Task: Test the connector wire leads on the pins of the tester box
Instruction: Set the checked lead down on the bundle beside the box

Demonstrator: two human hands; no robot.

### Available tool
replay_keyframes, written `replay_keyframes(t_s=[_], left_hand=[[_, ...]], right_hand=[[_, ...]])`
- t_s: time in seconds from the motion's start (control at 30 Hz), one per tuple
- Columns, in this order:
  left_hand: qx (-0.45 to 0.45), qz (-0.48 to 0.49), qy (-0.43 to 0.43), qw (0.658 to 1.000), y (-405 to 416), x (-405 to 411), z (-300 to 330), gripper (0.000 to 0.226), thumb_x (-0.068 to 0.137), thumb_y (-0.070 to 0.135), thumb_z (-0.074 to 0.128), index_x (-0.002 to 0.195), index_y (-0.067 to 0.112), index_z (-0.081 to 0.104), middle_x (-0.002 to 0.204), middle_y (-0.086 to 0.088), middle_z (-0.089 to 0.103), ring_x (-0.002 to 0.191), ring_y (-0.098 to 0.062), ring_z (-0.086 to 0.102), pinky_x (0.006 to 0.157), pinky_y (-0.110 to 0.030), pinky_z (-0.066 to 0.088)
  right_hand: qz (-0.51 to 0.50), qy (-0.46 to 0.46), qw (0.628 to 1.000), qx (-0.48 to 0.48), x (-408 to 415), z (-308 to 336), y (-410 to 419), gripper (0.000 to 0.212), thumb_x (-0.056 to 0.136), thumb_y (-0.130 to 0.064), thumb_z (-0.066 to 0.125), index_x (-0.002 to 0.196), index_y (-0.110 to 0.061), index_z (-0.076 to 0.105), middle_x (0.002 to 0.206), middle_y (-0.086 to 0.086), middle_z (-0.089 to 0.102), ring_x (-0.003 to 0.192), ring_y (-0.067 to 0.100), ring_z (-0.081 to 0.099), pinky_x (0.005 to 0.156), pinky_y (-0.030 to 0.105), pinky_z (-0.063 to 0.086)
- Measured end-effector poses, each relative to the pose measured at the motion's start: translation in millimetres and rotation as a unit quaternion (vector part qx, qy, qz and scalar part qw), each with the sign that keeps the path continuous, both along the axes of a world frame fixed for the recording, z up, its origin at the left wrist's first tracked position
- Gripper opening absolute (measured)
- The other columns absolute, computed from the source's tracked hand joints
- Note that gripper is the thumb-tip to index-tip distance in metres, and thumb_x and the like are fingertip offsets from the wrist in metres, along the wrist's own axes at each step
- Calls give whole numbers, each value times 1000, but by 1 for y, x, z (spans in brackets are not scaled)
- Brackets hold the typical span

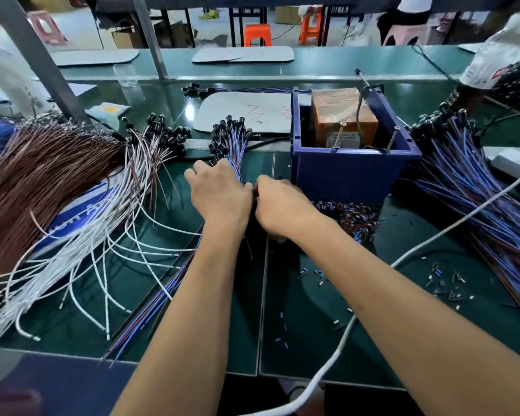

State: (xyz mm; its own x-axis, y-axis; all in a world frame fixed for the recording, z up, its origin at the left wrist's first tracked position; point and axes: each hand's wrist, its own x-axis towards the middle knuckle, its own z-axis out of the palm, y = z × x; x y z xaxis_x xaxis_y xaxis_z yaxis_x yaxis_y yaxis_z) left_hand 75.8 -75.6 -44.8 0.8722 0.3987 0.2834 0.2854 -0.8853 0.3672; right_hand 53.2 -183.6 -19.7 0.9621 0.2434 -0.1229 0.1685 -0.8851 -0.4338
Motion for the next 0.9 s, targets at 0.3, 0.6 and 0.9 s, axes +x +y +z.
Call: replay_keyframes(t_s=[0.3,0.6,0.9], left_hand=[[-167,-1,-123,978,-6,-1,10,13,86,25,64,85,14,70,99,-9,68,98,-29,59,91,-34,43],[-447,-15,-245,860,-8,-1,17,25,78,21,66,59,21,49,59,9,52,61,-13,48,64,-30,44],[-628,-125,-287,713,-5,-7,24,13,74,12,57,62,15,56,74,-2,70,56,-18,53,44,-23,39]], right_hand=[[-78,-2,982,170,0,-7,-1,17,104,-18,45,113,-12,58,106,15,64,82,39,69,79,52,61],[-82,35,884,458,-2,-5,10,38,109,-16,48,77,-5,65,67,5,64,52,15,56,38,18,37],[-81,102,831,541,0,6,12,25,104,-41,62,98,-16,63,69,-4,60,51,11,48,42,22,33]])
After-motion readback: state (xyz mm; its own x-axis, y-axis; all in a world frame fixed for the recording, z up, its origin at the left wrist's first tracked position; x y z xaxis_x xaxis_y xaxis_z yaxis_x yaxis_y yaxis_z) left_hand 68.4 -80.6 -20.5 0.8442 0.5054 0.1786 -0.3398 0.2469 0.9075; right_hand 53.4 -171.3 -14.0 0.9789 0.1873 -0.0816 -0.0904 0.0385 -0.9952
